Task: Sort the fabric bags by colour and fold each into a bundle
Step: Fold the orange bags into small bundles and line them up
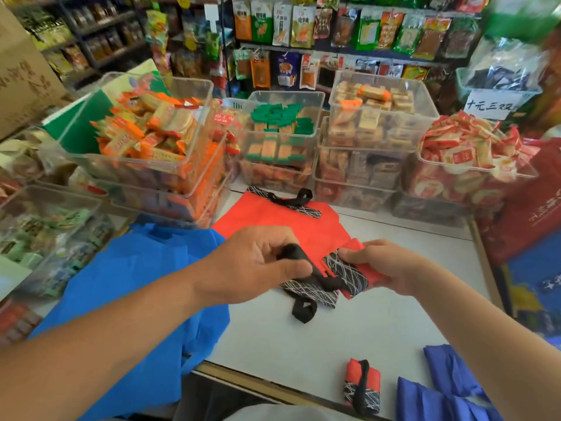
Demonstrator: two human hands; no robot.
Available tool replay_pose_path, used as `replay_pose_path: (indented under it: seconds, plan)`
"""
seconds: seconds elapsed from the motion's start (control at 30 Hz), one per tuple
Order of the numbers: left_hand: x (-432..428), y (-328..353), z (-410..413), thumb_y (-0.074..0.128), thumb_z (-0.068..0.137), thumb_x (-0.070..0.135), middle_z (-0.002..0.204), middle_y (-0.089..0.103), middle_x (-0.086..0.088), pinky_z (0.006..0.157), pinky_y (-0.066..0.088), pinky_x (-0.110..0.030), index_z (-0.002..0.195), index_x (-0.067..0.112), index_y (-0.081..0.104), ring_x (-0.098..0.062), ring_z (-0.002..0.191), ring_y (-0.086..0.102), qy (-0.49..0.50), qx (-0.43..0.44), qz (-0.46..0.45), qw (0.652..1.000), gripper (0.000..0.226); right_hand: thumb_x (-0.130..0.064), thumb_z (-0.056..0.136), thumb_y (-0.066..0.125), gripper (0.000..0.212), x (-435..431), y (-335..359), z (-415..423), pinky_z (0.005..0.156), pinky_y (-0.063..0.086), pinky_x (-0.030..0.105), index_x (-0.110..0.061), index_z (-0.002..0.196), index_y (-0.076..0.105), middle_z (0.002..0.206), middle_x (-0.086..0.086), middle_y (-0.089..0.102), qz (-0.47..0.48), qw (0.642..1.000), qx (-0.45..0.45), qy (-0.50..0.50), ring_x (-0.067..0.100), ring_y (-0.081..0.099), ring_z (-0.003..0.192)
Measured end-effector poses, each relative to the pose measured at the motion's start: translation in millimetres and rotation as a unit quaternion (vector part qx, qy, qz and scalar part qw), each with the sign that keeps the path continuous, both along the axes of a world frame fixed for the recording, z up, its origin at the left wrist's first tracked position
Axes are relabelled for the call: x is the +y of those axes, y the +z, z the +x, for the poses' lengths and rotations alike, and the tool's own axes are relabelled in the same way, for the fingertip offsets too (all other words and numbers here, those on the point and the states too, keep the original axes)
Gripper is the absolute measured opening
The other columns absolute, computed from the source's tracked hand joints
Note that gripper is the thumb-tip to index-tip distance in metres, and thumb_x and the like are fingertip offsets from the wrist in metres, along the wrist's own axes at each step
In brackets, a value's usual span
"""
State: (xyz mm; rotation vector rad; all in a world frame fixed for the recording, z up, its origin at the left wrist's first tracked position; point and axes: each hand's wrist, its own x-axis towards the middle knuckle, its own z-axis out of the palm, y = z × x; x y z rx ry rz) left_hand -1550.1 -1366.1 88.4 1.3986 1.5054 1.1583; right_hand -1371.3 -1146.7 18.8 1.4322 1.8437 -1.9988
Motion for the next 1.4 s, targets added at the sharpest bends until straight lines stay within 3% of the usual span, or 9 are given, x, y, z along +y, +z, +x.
replay_pose_path:
  seconds: [0.07,0.17,0.37,0.53,0.63,0.87,1.03,1.2,1.4]
  plan:
    - [1,-5,-10,0.068,0.094,0.027,0.066,0.064,0.002,0.060,0.048,-0.032,0.090,0.003,0.060,-0.013,0.063,0.058,0.077,-0.007,0.019,0.997,0.026,-0.024,0.089,0.079,0.039,-9,1,-12,0.071,0.065,0.044,0.003,0.114,0.067,0.101,0.021,0.077,-0.015,1.000,0.025,-0.009,0.029,0.072,0.076]
    - [3,-18,-31,0.066,0.099,0.020,0.058,0.062,-0.003,0.067,0.059,-0.054,0.094,0.000,0.054,-0.018,0.057,0.065,0.189,-0.030,0.033,0.981,0.023,-0.024,0.093,0.075,0.029,-21,3,-28,0.052,0.059,0.031,0.000,0.108,0.068,0.087,0.014,0.075,-0.033,0.998,0.058,-0.014,0.021,0.069,0.060]
    - [-11,-44,-72,0.079,0.089,0.008,0.082,0.069,-0.017,0.059,0.061,-0.058,0.111,0.018,0.060,-0.043,0.066,0.070,0.171,-0.109,-0.084,0.976,0.031,-0.027,0.090,0.079,0.038,-34,-6,-47,0.065,0.060,0.035,0.000,0.115,0.069,0.102,0.020,0.078,0.016,0.999,0.041,-0.027,0.030,0.075,0.079]
    - [-24,-45,-96,0.072,0.092,-0.002,0.105,0.074,-0.018,0.074,0.064,-0.039,0.121,0.009,0.070,-0.029,0.086,0.076,0.015,-0.168,-0.208,0.963,0.032,-0.027,0.090,0.079,0.038,-36,-15,-38,0.080,0.063,0.044,-0.001,0.115,0.068,0.102,0.017,0.078,0.004,0.998,0.022,-0.058,0.036,0.076,0.093]
    - [-24,-47,-102,0.061,0.102,0.006,0.094,0.074,-0.017,0.082,0.062,-0.033,0.109,0.003,0.073,-0.022,0.085,0.074,-0.066,-0.121,-0.276,0.951,0.014,-0.027,0.090,0.077,0.038,-44,-18,-35,0.089,0.061,0.048,0.000,0.116,0.067,0.105,0.018,0.078,-0.007,0.998,0.025,-0.053,0.037,0.075,0.097]
    - [-10,-66,-76,0.047,0.108,0.019,0.075,0.056,-0.006,0.100,0.056,-0.044,0.084,0.008,0.054,-0.015,0.078,0.061,0.140,-0.398,-0.141,0.896,0.028,-0.031,0.086,0.070,0.043,-72,-26,-20,0.076,0.059,0.039,0.000,0.115,0.066,0.102,0.019,0.077,0.000,0.989,0.119,-0.084,0.029,0.074,0.085]
    - [-3,-92,-37,0.048,0.109,0.025,0.072,0.048,-0.014,0.061,0.059,-0.031,0.081,0.007,0.052,-0.013,0.056,0.060,0.270,-0.291,-0.192,0.897,0.034,-0.034,0.086,0.071,0.045,-82,-29,-2,0.091,0.058,0.052,-0.002,0.117,0.065,0.106,0.024,0.075,0.011,0.982,0.149,-0.119,0.032,0.072,0.089]
    - [4,-110,4,0.045,0.110,0.026,0.057,0.054,-0.003,0.061,0.058,-0.039,0.091,0.008,0.052,-0.018,0.052,0.060,0.261,-0.248,-0.262,0.895,0.027,-0.024,0.089,0.081,0.010,-82,-10,13,0.067,0.055,0.035,-0.026,0.088,0.071,0.080,0.005,0.072,0.138,0.977,0.149,-0.071,0.019,0.066,0.073]
    - [21,-89,34,0.037,0.112,0.027,0.075,0.070,-0.017,0.058,0.060,-0.037,0.112,0.002,0.052,-0.030,0.066,0.072,0.172,-0.263,-0.304,0.899,0.030,-0.015,0.072,0.092,0.025,-80,18,21,0.061,0.052,0.027,-0.020,0.090,0.076,0.081,0.007,0.074,0.208,0.964,0.166,0.011,0.013,0.066,0.069]
